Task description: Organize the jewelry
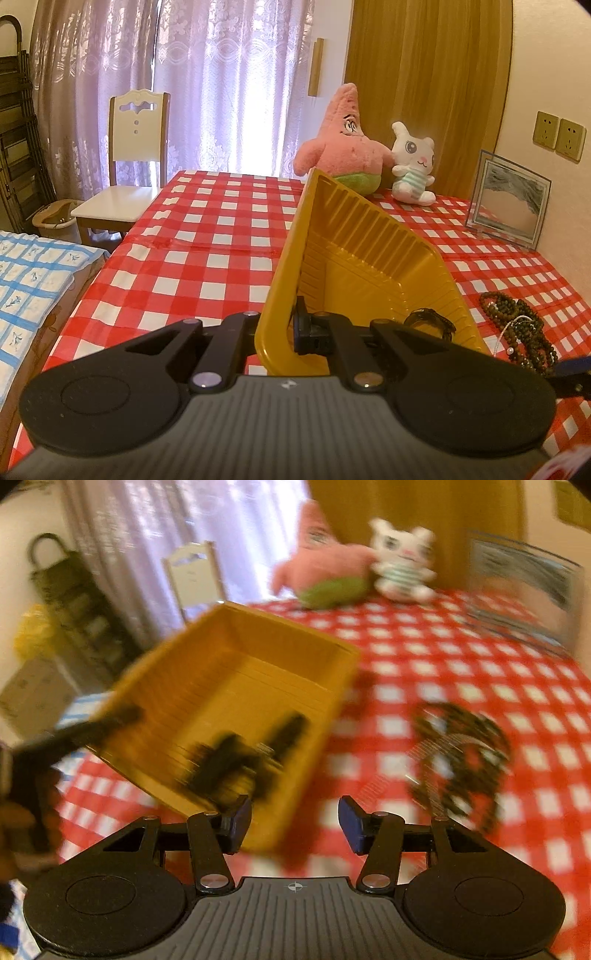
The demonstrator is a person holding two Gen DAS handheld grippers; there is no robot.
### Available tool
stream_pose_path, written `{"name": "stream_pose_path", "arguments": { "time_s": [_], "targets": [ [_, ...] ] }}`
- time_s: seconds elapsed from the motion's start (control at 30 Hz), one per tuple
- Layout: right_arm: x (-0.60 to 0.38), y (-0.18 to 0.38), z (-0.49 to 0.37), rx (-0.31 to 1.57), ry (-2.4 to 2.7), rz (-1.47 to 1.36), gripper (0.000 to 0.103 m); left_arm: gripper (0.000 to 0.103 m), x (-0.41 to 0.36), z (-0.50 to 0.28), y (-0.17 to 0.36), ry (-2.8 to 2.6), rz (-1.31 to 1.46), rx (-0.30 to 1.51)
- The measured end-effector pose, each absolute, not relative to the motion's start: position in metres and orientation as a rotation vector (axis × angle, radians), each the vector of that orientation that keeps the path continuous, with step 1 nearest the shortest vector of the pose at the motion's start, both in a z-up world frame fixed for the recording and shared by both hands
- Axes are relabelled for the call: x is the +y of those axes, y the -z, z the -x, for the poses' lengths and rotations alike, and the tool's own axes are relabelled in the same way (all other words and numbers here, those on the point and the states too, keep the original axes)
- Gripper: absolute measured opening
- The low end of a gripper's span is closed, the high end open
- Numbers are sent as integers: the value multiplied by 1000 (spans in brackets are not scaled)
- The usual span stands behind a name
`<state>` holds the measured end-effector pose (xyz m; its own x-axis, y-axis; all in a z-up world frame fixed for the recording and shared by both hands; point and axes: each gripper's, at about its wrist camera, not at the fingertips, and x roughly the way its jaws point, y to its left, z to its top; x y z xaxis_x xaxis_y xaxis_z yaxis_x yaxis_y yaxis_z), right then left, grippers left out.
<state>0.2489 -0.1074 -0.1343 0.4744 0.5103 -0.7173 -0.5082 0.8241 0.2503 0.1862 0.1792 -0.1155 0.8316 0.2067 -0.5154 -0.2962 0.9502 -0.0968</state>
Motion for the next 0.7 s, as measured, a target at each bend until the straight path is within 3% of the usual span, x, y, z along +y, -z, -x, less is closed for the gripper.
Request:
{"name": "stream_pose_path", "arguments": {
  "time_s": [0.33, 0.53, 0.7],
  "targets": [
    [-167, 144, -245, 901, -443, -6, 52, 6, 179, -186, 117, -279, 165, 526],
    [-158, 145, -253, 879, -497, -6, 32, 6, 180, -186, 117, -282, 165, 528],
    [-142, 148, -264, 877, -545, 6, 29, 6, 180, -185, 117, -290, 168, 526]
  ]
}}
